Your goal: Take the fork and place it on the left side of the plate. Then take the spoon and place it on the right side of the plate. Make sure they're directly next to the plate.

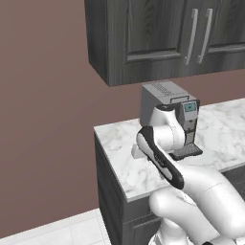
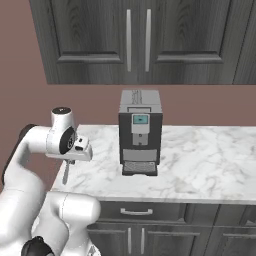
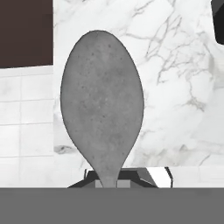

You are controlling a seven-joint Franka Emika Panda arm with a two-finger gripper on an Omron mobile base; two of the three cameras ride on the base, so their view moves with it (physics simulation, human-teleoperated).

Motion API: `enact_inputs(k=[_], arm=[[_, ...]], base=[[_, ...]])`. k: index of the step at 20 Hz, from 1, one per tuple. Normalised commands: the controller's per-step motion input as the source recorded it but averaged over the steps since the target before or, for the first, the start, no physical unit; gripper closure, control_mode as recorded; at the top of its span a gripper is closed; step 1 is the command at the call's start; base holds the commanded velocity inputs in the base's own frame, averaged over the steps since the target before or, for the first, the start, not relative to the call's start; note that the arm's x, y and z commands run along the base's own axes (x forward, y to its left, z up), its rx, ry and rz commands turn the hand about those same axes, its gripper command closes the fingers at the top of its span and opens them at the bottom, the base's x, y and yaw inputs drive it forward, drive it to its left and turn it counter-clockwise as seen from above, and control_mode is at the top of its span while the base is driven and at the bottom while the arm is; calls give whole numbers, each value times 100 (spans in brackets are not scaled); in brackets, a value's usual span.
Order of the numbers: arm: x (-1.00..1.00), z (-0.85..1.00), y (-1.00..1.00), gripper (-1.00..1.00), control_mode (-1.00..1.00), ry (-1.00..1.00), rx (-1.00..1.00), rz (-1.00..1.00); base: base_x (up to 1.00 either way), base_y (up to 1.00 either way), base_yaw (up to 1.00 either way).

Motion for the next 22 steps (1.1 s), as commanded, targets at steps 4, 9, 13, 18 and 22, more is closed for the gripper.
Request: enact_inputs(k=[4, 9, 13, 18, 22], arm=[[-26, 15, 8, 100, -100, -17, 0, 3], [0, 0, 0, 100, -100, -1, 0, 0], [0, 0, 0, 100, -100, 0, 0, 0], [0, 0, 0, 100, -100, 0, 0, 0], [0, 0, 0, 100, 100, 0, 0, 0]], base=[[0, 0, 0], [0, 0, 0], [0, 0, 0], [0, 0, 0], [0, 0, 0]])
